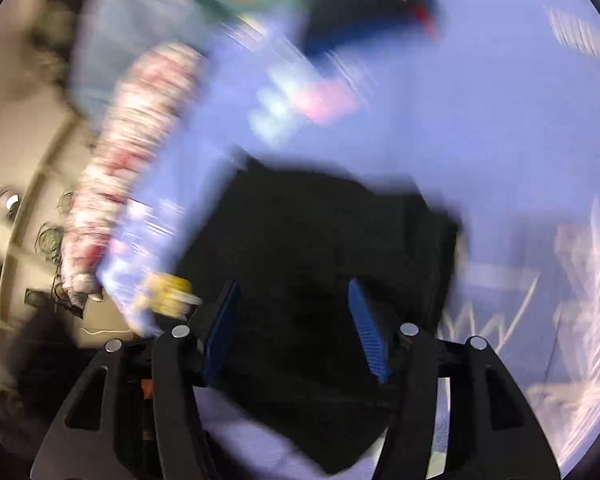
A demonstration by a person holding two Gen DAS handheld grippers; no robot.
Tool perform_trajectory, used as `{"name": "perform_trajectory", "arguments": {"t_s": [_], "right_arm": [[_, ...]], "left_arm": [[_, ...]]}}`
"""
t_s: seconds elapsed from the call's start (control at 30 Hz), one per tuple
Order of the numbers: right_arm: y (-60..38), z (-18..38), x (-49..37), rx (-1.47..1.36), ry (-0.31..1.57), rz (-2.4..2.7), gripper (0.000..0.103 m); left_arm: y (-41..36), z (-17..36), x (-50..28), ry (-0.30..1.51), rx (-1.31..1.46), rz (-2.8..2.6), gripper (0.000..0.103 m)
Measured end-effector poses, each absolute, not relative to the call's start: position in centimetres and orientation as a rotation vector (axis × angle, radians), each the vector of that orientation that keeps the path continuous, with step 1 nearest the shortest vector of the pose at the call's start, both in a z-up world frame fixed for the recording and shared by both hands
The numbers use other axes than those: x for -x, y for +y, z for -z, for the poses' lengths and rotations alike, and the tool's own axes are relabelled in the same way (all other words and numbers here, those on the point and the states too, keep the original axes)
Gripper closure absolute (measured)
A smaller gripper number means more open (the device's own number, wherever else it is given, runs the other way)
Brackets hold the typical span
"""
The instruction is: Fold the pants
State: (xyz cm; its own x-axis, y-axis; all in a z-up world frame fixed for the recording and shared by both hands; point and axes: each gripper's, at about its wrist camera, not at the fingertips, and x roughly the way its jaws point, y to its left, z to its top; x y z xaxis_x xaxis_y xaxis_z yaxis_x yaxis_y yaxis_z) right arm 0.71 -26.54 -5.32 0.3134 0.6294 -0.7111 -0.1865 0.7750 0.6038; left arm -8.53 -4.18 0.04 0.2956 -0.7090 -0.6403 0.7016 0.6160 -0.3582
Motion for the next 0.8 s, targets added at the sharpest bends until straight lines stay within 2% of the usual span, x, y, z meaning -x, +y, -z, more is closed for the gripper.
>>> {"name": "perform_trajectory", "arguments": {"t_s": [0.1,0.2,0.3,0.37,0.43,0.5,0.53,0.63,0.73,0.8], "right_arm": [[-26.6,2.2,-0.7,-0.403,1.096,-0.577,0.048],[-24.8,-1.9,0.1,-0.353,0.981,-0.666,0.042],[-20.7,-3.8,-1.8,-0.337,0.964,-0.740,0.033],[-17.6,-3.0,-4.0,-0.353,0.998,-0.795,0.027],[-15.8,-0.1,-6.6,-0.384,1.077,-0.786,0.026],[-15.0,6.7,-9.8,-0.440,1.265,-0.663,0.028],[-15.4,7.6,-10.0,-0.492,1.239,-0.672,0.034],[-16.8,6.1,-9.3,-0.544,1.193,-0.720,0.034],[-20.0,1.2,-6.2,-0.557,1.057,-0.779,0.026],[-22.7,-1.3,-3.9,-0.490,0.980,-0.733,0.014]], "left_arm": [[-0.2,0.6,7.2,0.880,0.098,0.857,0.002],[0.8,3.8,5.9,0.993,0.149,0.815,0.002],[0.0,4.1,6.8,0.957,0.066,0.790,0.002],[0.4,4.3,6.3,0.958,0.104,0.802,0.002],[1.3,4.5,5.9,0.960,0.159,0.824,0.002],[0.9,4.6,5.8,0.963,0.164,0.826,0.002],[0.9,4.6,5.9,0.959,0.159,0.834,0.002],[1.7,3.7,6.2,0.943,0.148,0.846,0.002],[2.8,1.3,6.2,0.876,0.140,0.851,0.002],[4.4,-0.4,5.9,0.813,0.125,0.819,0.002]]}}
